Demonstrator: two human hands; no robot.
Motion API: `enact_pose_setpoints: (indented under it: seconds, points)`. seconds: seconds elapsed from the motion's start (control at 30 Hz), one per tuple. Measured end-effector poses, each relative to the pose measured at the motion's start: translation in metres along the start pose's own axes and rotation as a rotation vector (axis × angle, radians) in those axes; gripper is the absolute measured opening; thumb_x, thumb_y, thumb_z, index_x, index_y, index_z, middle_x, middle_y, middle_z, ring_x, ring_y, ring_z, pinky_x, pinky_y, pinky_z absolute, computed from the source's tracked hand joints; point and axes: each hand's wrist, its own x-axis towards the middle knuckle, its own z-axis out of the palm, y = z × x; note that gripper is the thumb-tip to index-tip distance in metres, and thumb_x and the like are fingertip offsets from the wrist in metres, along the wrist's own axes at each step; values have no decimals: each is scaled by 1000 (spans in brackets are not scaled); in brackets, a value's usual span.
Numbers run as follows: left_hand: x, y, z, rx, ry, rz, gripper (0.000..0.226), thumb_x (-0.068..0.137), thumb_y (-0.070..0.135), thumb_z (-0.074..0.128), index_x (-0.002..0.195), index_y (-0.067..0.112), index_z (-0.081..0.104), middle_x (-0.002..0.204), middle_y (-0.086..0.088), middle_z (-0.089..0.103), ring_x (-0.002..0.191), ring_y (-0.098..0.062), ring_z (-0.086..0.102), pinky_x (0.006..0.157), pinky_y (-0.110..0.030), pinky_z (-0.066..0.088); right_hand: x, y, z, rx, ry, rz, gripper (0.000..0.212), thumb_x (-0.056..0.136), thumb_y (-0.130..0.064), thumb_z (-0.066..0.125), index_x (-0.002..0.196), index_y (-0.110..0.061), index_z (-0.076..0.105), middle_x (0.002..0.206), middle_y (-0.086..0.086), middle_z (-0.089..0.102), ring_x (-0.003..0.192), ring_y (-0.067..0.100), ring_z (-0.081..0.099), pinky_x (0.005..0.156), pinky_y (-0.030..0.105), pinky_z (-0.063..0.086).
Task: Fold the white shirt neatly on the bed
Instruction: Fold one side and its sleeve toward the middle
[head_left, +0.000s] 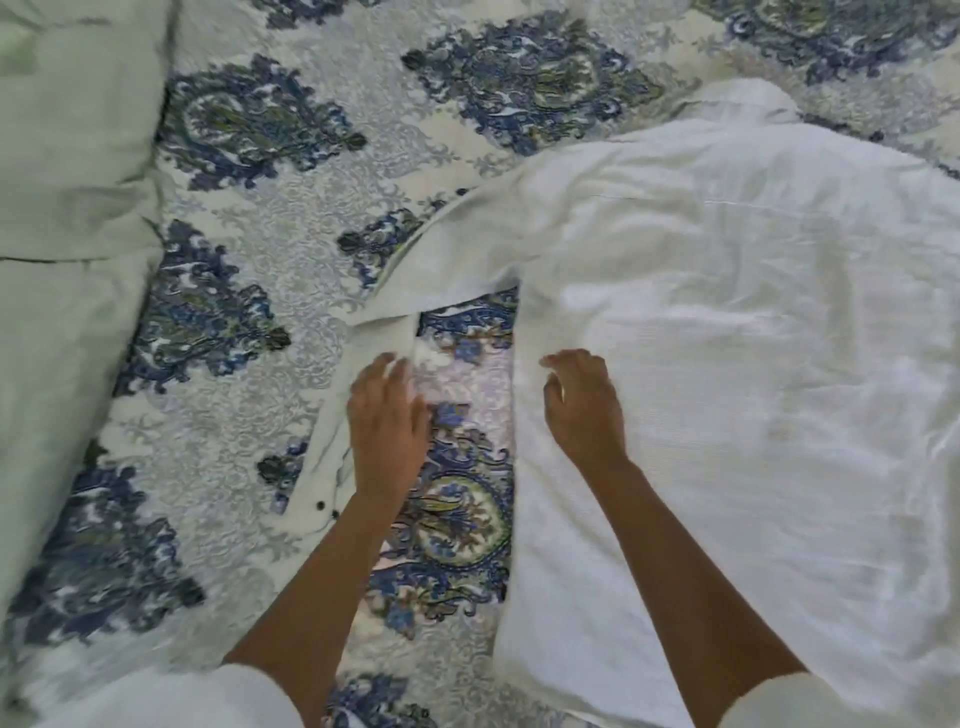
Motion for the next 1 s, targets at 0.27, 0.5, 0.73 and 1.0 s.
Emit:
enact_pose_setpoints:
  seconds: [0.27,0.5,0.73,1.0]
  points:
    - [-10,-102,-46,-482,-399,-614,17,86,23,64,83,11,54,75,-4,54,71,-20,50,59,-28,36,14,-90,56,154,-310,163,25,94,-13,43,111,-13,61,113,4,59,98,23,57,80,34,46]
    - [41,-129,-151,-817,-282,-541,11,91,16,56,87,6,54,80,-7,61,57,-13,59,42,-17,47,63,-115,60,627,-187,623,17,85,-11,48,72,-11,60,77,11,62,59,23,57,55,29,42]
    - [135,-191,-175,-185,-396,-250,15,87,8,58,102,11,59,99,-15,60,79,-23,51,60,-27,38,106,-119,55,661,-143,669,21,87,-10,48,68,-17,51,74,5,57,61,16,54,60,28,47]
    - [199,-253,-160,-69,-411,-343,18,86,12,62,100,1,66,105,-22,63,94,-31,55,76,-30,37,138,-118,63,98,-197,350,23,90,-16,43,103,-5,58,96,12,62,88,29,55,72,32,39]
